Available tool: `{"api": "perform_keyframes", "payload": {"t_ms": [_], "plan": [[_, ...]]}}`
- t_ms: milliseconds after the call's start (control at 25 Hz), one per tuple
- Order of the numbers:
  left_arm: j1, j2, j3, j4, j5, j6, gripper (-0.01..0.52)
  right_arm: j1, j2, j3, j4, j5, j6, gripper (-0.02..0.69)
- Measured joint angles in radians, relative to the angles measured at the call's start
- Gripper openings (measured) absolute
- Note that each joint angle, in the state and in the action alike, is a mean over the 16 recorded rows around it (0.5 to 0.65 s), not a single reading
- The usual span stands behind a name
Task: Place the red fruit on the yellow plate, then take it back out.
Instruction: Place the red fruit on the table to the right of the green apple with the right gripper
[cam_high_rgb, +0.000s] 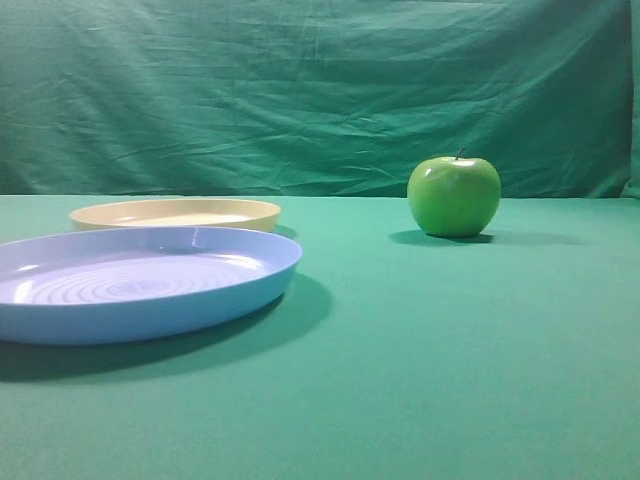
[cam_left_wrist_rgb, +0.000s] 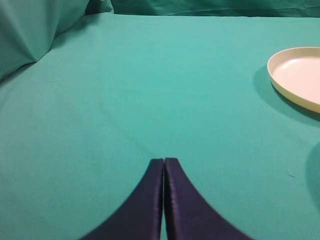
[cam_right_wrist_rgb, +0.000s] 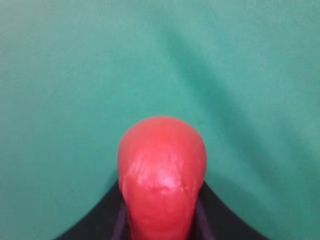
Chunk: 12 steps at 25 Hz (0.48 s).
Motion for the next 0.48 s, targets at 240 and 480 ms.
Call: {"api": "perform_keyframes", "payload": {"t_ms": [240,480], "plan": [[0.000,0.000,0.000,0.000,0.000,0.000,0.000,0.000,0.064,0.002,0.001,-0.041,0.000,0.393],[0.000,0.000,0.000,0.000,0.000,0.001,0.000,-0.001,0.071,-0.027,-0.014,0.001,0.001,0.564]]}}
